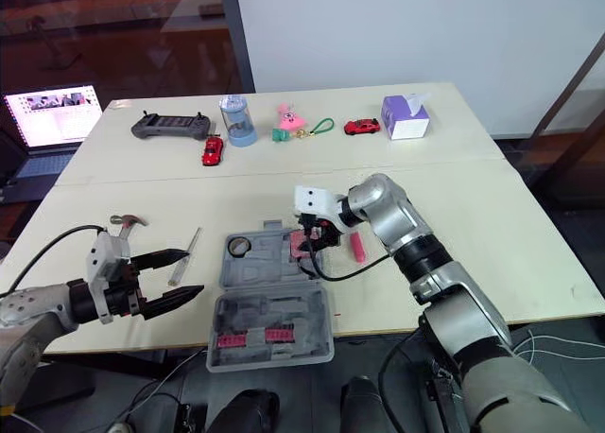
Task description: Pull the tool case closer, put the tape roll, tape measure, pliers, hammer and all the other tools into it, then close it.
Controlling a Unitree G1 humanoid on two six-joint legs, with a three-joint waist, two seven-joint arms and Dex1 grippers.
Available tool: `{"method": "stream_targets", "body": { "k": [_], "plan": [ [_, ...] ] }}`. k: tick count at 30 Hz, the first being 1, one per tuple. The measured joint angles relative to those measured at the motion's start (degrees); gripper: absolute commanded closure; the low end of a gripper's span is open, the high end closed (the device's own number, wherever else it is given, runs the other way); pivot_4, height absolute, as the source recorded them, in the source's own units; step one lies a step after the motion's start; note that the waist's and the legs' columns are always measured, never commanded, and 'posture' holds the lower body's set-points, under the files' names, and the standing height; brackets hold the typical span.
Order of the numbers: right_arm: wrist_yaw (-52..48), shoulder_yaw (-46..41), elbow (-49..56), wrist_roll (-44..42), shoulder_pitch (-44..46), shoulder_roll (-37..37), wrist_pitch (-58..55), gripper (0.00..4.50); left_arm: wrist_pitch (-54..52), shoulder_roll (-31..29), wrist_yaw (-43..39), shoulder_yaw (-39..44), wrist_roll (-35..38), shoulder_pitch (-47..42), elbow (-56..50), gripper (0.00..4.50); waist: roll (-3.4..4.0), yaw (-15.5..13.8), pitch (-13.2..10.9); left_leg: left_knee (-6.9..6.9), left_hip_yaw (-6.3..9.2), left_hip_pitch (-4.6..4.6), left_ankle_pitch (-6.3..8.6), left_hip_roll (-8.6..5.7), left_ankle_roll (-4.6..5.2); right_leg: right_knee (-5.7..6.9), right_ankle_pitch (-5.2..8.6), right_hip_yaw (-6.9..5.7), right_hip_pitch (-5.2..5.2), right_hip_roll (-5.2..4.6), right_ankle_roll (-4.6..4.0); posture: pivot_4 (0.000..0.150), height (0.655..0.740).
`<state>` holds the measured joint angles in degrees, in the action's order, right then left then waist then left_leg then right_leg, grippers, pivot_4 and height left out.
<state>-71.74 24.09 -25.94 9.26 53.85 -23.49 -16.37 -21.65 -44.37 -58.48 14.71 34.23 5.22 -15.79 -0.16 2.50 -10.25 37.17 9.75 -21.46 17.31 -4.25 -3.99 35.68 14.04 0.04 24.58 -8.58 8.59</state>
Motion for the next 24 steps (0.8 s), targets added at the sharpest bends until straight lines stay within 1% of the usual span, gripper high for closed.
{"method": "stream_targets", "body": {
  "k": [4, 9, 16, 20, 24],
  "plan": [
    [5.0, -4.1, 4.6, -2.4, -6.0, 0.5, -3.5, 2.32, 0.0, 0.0, 0.0, 0.0, 0.0, -0.4, 0.1, 0.0, -0.01, 0.1, 0.0, 0.01, -0.02, 0.01, 0.0, 0.0, 0.0, 0.03, 0.0, 0.0, 0.0, -0.01, 0.0, 0.15, 0.74],
    [12.0, -7.2, 8.1, -3.0, -11.1, 1.7, -4.7, 2.32, 0.0, 0.1, 0.2, 0.0, 0.0, -0.5, 0.1, 0.0, -0.01, 0.1, 0.0, 0.02, -0.07, 0.03, 0.0, 0.0, 0.0, 0.27, 0.01, 0.01, 0.08, -0.02, -0.01, 0.15, 0.74],
    [19.6, -8.9, 8.2, -3.4, -15.2, 4.1, -5.8, 2.32, 0.0, 0.6, 0.9, 0.0, 0.0, -0.9, 0.1, 0.0, -0.02, 0.1, 0.0, 0.06, -0.09, 0.04, 0.0, -0.01, 0.0, 0.32, 0.01, 0.01, 0.08, -0.02, -0.01, 0.15, 0.74],
    [21.6, -8.8, 8.2, -3.4, -17.2, 4.6, -5.0, 2.32, 0.0, 0.7, 1.2, 0.0, 0.0, -0.9, 0.1, 0.0, -0.02, 0.1, 0.0, 0.07, -0.11, 0.05, 0.0, -0.01, 0.0, 0.33, 0.01, 0.02, 0.08, -0.03, -0.01, 0.15, 0.74],
    [22.5, -8.7, 7.4, -3.9, -16.8, 5.2, -7.6, 2.32, 0.0, 0.7, 1.2, 0.0, 0.0, -0.9, 0.0, 0.0, -0.05, 0.1, 0.1, 0.07, -0.1, 0.15, 0.0, 0.0, 0.0, 0.33, 0.01, 0.02, 0.01, -0.02, -0.02, 0.15, 0.74]
  ]
}}
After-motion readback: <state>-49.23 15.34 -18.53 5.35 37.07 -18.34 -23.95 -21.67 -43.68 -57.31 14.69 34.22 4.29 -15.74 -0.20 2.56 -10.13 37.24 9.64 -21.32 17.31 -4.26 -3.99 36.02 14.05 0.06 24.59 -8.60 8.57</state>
